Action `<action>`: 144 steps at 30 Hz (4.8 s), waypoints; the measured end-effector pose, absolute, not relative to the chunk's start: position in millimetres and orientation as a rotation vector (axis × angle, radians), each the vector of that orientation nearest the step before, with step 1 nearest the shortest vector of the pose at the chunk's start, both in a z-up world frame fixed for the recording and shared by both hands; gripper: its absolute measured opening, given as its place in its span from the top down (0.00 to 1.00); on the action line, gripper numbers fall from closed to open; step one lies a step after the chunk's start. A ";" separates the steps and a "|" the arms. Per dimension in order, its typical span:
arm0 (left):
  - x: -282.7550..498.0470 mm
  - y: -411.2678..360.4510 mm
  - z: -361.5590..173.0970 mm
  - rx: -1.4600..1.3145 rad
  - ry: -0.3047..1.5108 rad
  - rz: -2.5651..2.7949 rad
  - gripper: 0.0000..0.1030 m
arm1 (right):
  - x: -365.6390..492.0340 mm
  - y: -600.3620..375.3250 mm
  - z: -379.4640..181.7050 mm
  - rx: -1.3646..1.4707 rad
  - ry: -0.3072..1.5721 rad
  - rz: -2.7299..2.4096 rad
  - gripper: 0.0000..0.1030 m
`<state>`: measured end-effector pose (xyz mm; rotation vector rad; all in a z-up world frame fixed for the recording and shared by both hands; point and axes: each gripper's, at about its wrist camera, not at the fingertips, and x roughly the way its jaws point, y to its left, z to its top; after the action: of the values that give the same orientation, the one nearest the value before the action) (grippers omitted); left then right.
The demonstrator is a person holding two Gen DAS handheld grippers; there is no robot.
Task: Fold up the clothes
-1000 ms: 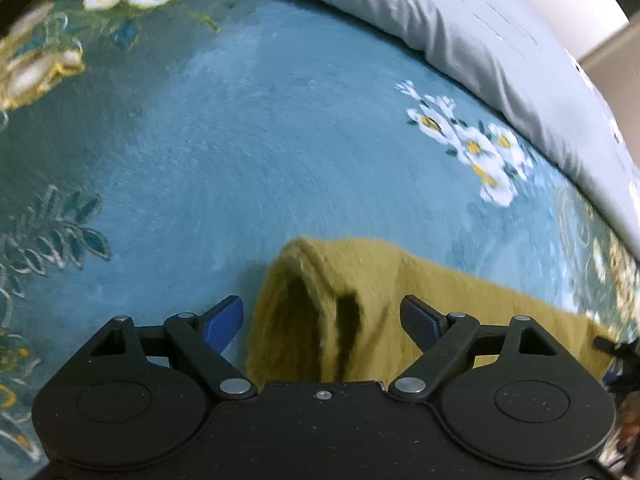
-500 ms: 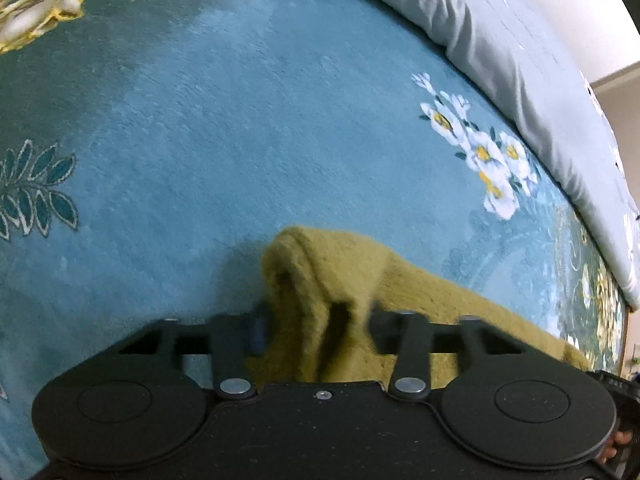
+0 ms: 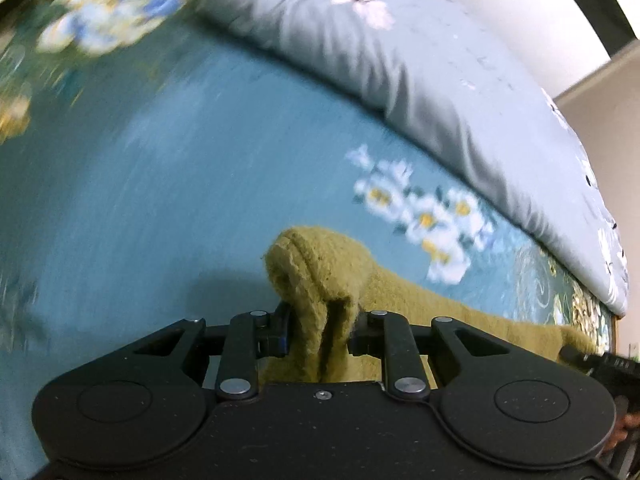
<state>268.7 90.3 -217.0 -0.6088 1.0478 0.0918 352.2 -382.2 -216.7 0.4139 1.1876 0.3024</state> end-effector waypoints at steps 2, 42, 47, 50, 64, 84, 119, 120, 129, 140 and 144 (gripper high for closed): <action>295.0 90.8 -212.8 -0.569 1.036 0.066 0.79 | 371.7 -374.7 -217.1 0.398 1.172 0.307 0.80; 266.3 -73.7 -212.2 -0.398 1.217 -0.125 0.23 | 332.8 -383.8 -265.2 0.409 1.344 0.212 0.23; 283.6 -81.2 -224.7 -0.356 1.246 -0.153 0.60 | 333.8 -375.0 -267.0 0.410 1.352 0.243 0.53; 293.9 -84.7 -232.0 -0.333 1.262 -0.165 0.94 | 335.1 -372.1 -268.6 0.423 1.366 0.266 0.79; 332.6 -77.9 -241.2 -0.314 1.291 -0.235 0.95 | 322.0 -323.5 -198.9 0.327 1.262 0.222 0.81; 208.8 174.3 -197.2 -0.787 1.128 0.092 0.81 | 306.7 -66.8 -174.0 0.049 1.320 0.565 0.82; 277.9 143.4 -244.8 -0.610 1.217 0.018 0.25 | 230.1 -187.9 -235.0 0.437 1.433 0.224 0.27; 275.0 145.7 -248.6 -0.648 1.221 0.023 0.25 | 228.4 -190.2 -239.4 0.480 1.434 0.226 0.25; 256.6 148.8 -255.7 -0.813 1.197 0.102 0.23 | 234.2 -194.7 -263.0 0.736 1.454 0.191 0.31; 245.3 130.5 -240.6 -0.847 1.205 0.060 0.23 | 267.3 -226.0 -249.7 0.598 1.473 0.289 0.79; 240.0 116.8 -231.0 -0.836 1.198 -0.005 0.23 | 314.1 -253.6 -233.6 0.375 1.425 0.311 0.79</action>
<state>240.0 116.8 -231.0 -0.8359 1.1976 -0.0054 314.1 -253.6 -233.6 0.3746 1.4248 0.3106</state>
